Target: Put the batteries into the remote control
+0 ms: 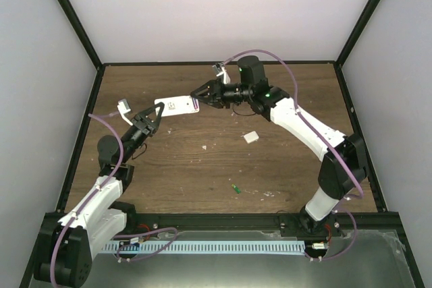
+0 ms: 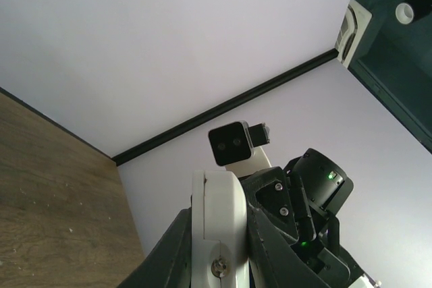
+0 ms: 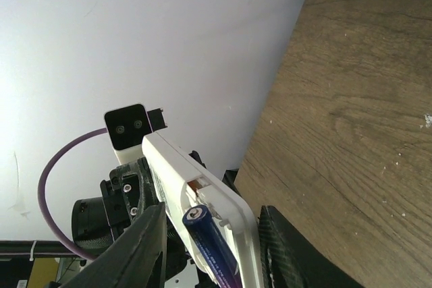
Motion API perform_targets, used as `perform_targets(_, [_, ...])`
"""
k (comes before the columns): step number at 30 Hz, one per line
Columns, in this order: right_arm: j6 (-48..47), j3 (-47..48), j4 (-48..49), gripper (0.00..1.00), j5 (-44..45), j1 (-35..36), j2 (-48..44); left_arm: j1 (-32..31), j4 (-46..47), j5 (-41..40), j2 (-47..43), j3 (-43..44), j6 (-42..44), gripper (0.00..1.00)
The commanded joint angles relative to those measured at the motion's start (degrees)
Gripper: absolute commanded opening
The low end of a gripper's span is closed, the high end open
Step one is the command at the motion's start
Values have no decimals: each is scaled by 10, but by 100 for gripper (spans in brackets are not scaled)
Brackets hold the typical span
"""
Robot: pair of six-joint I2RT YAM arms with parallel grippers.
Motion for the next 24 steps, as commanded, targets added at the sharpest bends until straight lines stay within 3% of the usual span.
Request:
perform_targets(1, [12,5,29,34,-22,-4,-14,1,21,0,0,-4,20,0])
perform_targets(24, [-4,38,-9,28,-25,-4,13,1,-15,12,2,21,56,0])
